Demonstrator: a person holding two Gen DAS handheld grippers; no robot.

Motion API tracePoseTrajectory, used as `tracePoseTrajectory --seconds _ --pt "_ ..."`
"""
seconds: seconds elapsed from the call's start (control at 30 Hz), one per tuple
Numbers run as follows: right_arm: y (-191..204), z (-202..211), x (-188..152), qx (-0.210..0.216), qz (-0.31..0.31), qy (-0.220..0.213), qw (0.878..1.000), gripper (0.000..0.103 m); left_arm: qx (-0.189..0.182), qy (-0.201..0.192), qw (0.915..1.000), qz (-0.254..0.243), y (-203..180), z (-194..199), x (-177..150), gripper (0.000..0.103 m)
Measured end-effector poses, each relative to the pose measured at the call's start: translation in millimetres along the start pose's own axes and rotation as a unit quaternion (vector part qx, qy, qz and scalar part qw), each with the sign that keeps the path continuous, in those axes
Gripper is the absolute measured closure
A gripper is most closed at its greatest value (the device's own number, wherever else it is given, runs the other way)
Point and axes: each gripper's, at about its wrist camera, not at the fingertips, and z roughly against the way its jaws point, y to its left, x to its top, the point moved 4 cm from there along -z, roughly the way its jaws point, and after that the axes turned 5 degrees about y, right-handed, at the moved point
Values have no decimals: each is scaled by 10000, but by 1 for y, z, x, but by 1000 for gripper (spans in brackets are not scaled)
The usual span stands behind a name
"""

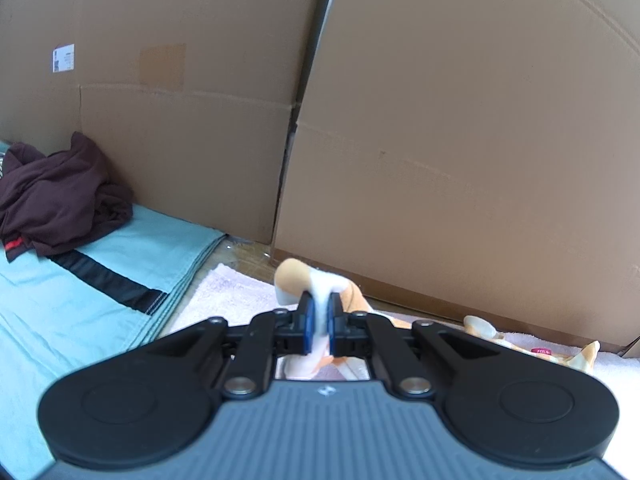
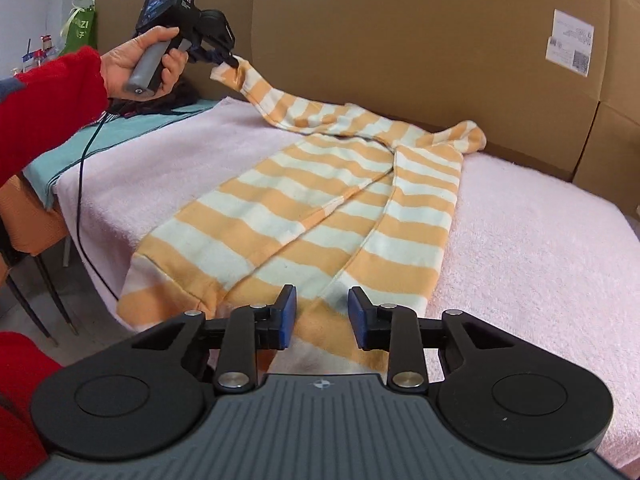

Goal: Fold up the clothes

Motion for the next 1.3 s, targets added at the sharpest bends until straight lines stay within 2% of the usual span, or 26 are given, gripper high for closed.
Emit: tracePoseTrajectory --seconds 0.03,0.07,0.1,0.23,0.3,0.4,0.47,0.5,0.53,0.63,0.67,0.8,0.87,0.97,1.03,1.07,1.1,1.2,1.3 --pt "-2 0 1 -40 2 -5 10000 82 0 -3 10000 16 1 -1 0 103" --pt "-5 1 2 -9 -83 22 10000 96 -1 -9 10000 43 3 -2 1 103" --pt "-9 2 4 55 -209 60 9997 97 -1 -15 10000 70 4 -3 2 103" --pt "-15 16 13 374 -660 -58 9971 98 -20 -68 9998 158 8 -4 7 103" --pt "-14 20 18 676 -900 -198 9935 98 -16 -104 9998 156 8 -5 9 103" --pt "-13 9 16 889 -1134 -82 9895 98 22 -57 9999 149 8 -9 9 103" --pt "-11 -5 9 963 -1168 210 9883 94 41 -3 9999 120 9 -11 6 103" --pt "-11 -3 7 992 -1150 218 9882 94 58 -7 9999 108 11 -11 5 103" --pt "-11 2 8 1025 -1107 169 9884 88 74 -22 9999 104 12 -11 5 103" --pt "-14 18 13 1142 -979 -101 9886 82 148 -105 9996 197 20 -9 9 103" --pt "-15 20 14 1120 -972 -149 9888 78 183 -118 9995 238 23 -10 11 103" --pt "-21 3 9 1116 -1064 168 9879 81 252 -148 9993 232 26 -10 17 103" --pt "-28 5 19 1214 -1174 33 9856 83 264 -153 9994 181 25 -11 19 103" --pt "-50 -11 38 1076 -1447 -222 9834 84 265 -108 9995 137 22 -15 17 103" --pt "-68 -37 44 801 -1655 -14 9830 89 336 -107 9993 89 21 -16 15 103" --pt "-75 -49 46 746 -1734 153 9819 102 365 -123 9992 69 22 -15 14 103" --pt "-82 -61 47 690 -1813 319 9805 103 371 -139 9992 64 25 -14 13 103" --pt "-98 -69 67 702 -1836 260 9801 100 349 -79 9993 117 35 -10 8 103" --pt "-116 -86 88 458 -1758 117 9833 95 349 59 9992 204 45 -13 0 103"
